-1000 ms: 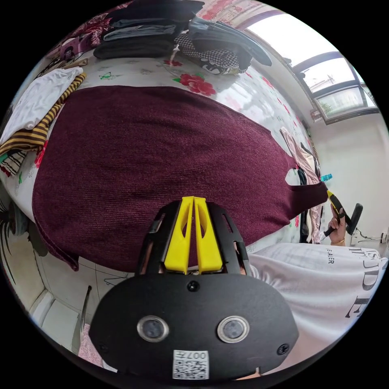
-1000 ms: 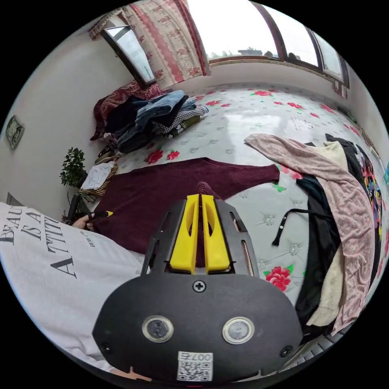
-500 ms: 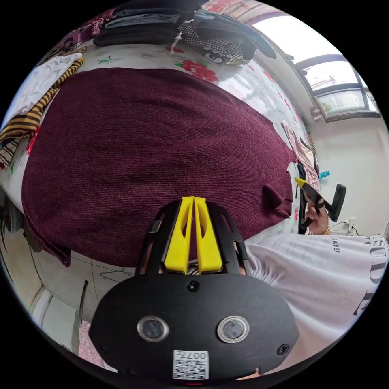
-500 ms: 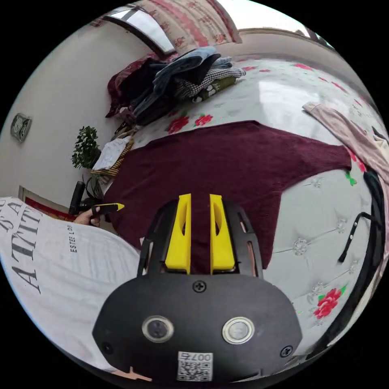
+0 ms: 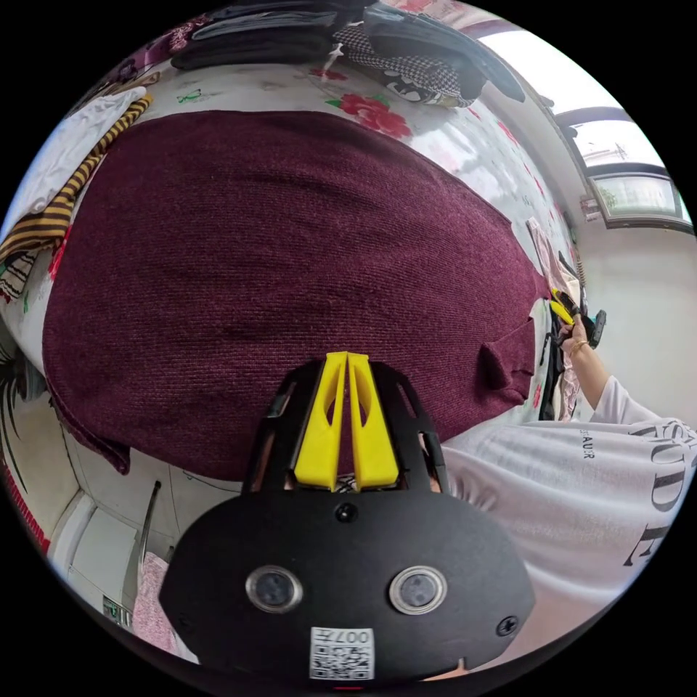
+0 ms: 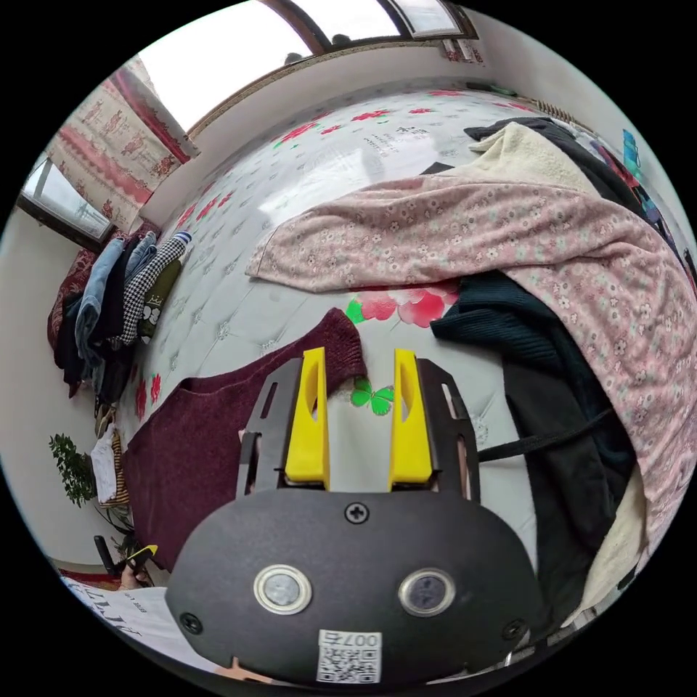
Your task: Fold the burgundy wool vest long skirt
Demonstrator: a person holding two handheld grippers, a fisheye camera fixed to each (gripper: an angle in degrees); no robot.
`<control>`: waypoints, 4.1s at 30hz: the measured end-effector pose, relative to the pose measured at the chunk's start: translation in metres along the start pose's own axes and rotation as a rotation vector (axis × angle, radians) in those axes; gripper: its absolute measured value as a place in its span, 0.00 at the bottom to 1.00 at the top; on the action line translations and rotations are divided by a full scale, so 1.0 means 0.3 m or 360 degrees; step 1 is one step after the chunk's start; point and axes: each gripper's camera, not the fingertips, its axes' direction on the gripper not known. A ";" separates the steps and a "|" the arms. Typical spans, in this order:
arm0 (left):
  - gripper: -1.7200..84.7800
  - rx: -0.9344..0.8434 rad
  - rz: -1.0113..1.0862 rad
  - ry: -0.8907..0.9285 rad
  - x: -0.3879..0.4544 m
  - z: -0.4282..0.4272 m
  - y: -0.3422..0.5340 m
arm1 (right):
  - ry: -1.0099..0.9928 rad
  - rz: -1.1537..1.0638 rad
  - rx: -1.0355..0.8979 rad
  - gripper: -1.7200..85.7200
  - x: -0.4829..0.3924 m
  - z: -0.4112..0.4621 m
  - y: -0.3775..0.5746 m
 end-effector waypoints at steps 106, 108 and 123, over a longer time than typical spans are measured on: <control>0.10 0.0619 0.0056 0.0020 -0.248 -0.101 0.561 | -0.0589 -0.1328 -0.0529 0.13 -0.940 0.769 0.522; 0.16 0.0594 0.0053 0.0042 -0.293 -0.068 0.524 | -0.0576 -0.1332 -0.0542 0.15 -1.139 0.777 0.519; 0.06 0.0404 0.0241 0.0141 -0.317 0.082 0.408 | 0.0262 -0.1799 -0.0519 0.11 -1.833 0.902 0.819</control>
